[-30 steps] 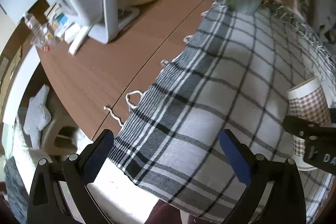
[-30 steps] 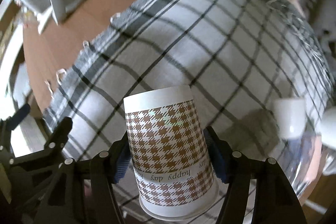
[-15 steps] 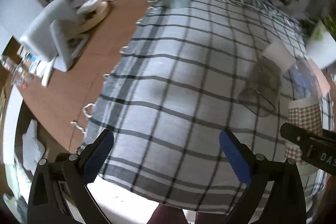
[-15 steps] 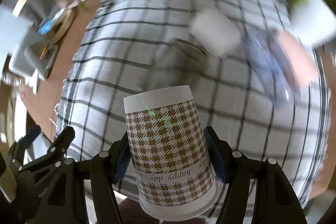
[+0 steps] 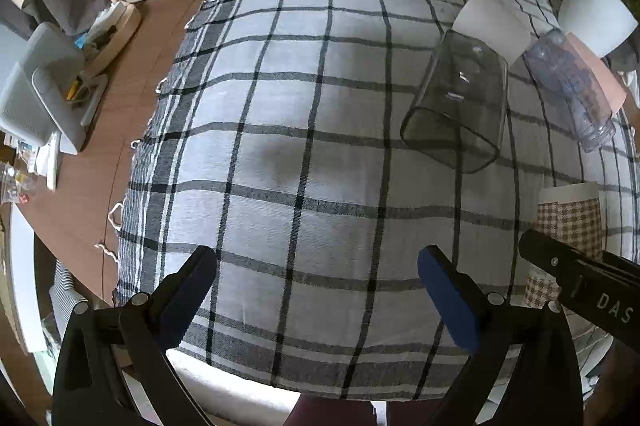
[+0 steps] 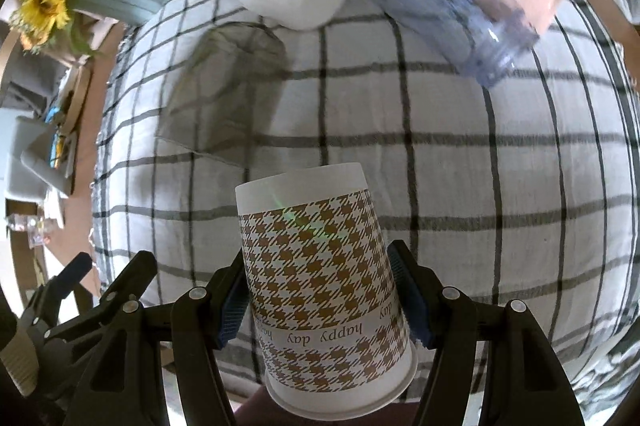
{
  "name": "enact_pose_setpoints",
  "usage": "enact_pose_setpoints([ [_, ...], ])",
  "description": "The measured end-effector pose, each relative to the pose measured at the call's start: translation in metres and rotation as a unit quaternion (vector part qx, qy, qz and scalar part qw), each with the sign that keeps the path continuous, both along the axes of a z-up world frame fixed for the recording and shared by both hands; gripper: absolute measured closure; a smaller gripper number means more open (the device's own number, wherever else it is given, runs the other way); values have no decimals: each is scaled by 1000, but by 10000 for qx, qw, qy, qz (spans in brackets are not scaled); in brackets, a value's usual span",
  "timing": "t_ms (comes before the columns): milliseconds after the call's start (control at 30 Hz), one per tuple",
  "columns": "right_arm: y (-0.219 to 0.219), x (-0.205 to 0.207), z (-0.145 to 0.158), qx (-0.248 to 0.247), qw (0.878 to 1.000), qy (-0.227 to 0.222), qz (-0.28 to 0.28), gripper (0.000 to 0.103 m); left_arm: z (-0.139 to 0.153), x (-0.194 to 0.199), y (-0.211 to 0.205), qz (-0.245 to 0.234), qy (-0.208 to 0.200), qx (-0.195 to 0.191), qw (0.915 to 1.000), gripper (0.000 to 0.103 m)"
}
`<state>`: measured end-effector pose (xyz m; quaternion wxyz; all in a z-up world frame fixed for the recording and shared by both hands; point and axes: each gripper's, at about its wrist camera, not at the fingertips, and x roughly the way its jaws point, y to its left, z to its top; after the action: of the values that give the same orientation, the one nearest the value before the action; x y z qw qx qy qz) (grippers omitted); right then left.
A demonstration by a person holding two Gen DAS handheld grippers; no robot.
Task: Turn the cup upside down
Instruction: 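Lift the paper cup with the right gripper and rotate it rim-down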
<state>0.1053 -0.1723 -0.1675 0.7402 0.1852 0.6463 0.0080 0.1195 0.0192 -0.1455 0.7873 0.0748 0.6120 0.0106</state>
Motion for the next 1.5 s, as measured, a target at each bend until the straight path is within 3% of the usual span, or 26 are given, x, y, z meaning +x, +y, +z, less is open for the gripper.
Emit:
enact_pose_setpoints([
  [333,-3,2,-22,-49,9997,193,-143,37,-9,0,-1,11,71,114,9999,1],
  [500,-3,2,-20,-85,9998,104,-133,22,-8,-1,1,50,46,166,9998,1],
  [733,-10,-11,14,-280,9986,-369,-244,22,12,-9,-1,73,-115,73,9999,1],
  [967,-34,-35,65,-577,9917,-982,-602,19,36,-14,-33,-358,-203,-299,9987,1],
  [1267,-77,-60,65,-430,9877,-884,-1220,19,32,-5,-82,-887,249,-836,9922,1],
  [1500,-110,-73,58,-324,9824,-761,-1675,19,11,11,-112,-952,746,-1040,9872,3],
])
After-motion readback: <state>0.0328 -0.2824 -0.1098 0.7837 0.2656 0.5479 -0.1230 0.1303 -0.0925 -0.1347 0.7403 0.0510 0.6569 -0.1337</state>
